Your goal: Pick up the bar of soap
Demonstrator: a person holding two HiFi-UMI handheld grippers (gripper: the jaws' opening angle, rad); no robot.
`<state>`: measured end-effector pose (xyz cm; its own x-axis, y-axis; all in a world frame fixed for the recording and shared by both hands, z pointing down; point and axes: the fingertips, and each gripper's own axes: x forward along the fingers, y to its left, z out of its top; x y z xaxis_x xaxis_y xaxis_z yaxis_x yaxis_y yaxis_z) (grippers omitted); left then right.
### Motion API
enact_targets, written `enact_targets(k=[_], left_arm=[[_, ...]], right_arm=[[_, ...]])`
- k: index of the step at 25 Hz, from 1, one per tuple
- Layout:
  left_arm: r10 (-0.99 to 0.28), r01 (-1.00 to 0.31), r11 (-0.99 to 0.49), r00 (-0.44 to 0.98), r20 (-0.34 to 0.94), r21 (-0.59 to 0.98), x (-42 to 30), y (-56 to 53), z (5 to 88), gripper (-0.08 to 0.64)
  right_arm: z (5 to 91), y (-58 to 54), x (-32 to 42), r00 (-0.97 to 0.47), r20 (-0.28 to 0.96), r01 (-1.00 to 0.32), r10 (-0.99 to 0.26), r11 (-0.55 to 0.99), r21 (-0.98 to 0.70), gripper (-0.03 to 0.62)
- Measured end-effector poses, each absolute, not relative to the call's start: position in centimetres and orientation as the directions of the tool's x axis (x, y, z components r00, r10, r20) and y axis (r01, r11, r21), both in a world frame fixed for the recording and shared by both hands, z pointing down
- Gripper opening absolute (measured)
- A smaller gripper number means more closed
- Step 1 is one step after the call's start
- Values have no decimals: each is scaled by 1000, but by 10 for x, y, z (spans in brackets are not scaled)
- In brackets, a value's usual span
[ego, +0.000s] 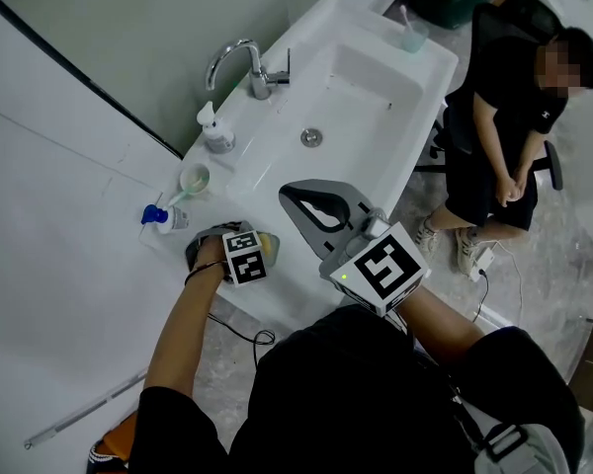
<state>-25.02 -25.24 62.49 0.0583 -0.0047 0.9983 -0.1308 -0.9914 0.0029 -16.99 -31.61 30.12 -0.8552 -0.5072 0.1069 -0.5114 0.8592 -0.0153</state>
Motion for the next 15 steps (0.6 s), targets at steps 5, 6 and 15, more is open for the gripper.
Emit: enact_targets(k=[5,6,15], left_arm=[[0,-200,-980,98,995,20,-247,-251,624,206],[-3,-223,-975,104,995,21,-248,-250,624,206],[39,-295,-954,61,997,56,-248,-251,627,206]], right_arm=[[300,-312,-177,-871,105,-484,-480,875,-9,8],[300,-312,-178,-872,106,-482,-478,876,-12,8],[304,-310,-181,-880,104,-468,-464,884,-17,8]])
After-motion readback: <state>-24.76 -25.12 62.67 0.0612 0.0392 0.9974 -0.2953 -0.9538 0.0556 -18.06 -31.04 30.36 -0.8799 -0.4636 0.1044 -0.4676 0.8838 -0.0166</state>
